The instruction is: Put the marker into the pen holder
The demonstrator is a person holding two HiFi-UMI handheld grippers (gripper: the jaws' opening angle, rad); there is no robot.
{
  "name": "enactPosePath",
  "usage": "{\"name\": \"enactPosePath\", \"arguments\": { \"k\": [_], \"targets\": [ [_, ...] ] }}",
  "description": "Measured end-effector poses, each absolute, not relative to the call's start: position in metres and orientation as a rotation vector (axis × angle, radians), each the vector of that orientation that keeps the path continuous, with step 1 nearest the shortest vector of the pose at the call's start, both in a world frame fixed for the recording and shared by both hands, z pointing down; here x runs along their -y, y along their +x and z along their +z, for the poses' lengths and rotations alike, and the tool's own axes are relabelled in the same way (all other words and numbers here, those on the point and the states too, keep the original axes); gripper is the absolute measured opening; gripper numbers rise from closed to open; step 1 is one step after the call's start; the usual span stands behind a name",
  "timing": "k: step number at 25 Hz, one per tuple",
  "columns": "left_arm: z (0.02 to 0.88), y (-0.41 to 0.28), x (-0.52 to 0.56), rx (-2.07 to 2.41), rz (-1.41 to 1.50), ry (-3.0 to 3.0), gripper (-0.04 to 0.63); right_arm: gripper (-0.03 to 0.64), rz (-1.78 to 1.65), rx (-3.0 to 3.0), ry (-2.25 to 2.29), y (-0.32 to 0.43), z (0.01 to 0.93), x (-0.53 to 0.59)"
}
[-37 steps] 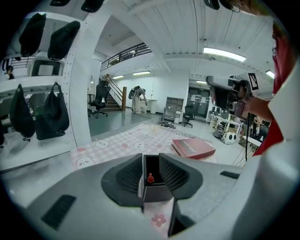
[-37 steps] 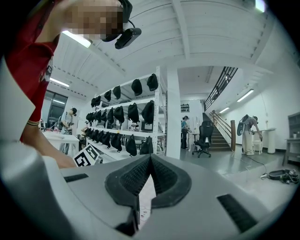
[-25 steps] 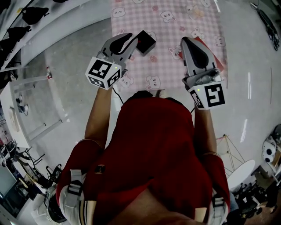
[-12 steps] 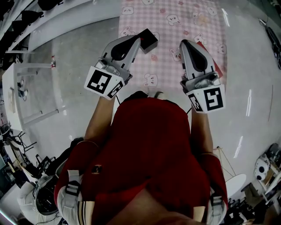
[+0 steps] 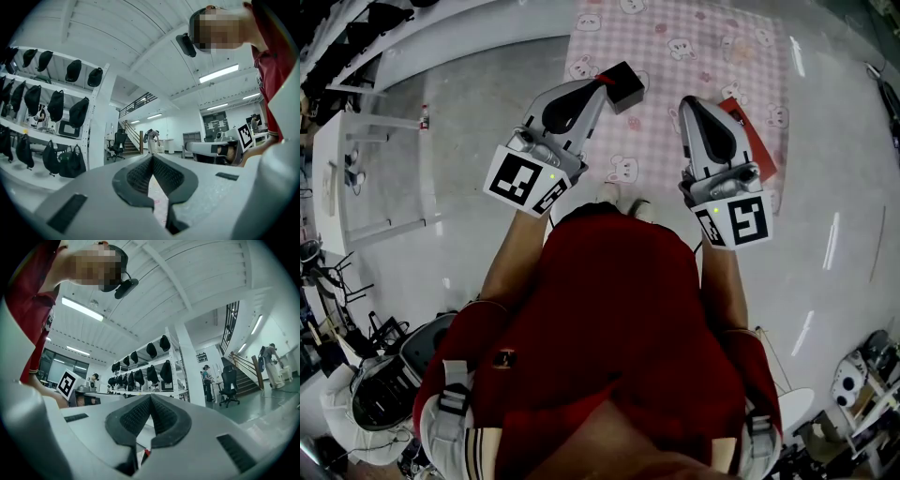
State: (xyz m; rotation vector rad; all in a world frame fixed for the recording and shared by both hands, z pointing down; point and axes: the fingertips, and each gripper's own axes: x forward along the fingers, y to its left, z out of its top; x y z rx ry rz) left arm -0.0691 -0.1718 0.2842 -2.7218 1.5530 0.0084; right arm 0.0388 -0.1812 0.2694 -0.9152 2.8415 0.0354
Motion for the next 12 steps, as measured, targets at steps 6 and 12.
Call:
{"name": "enactPosePath", "arguments": {
  "k": [6,12],
  "targets": [
    [0.286,-0.067,0.169,-1.576,-0.004,-2.712,0.007,-0.002,0.029,-2.852,-0.899,0.043,0.274,0.174],
    [0.291,-0.072,0.169,-1.595,-0.009,-2.717,0.006,-0.002,0.021,-2.862,-0.914,0.046,0.277,0.173]
  ]
}}
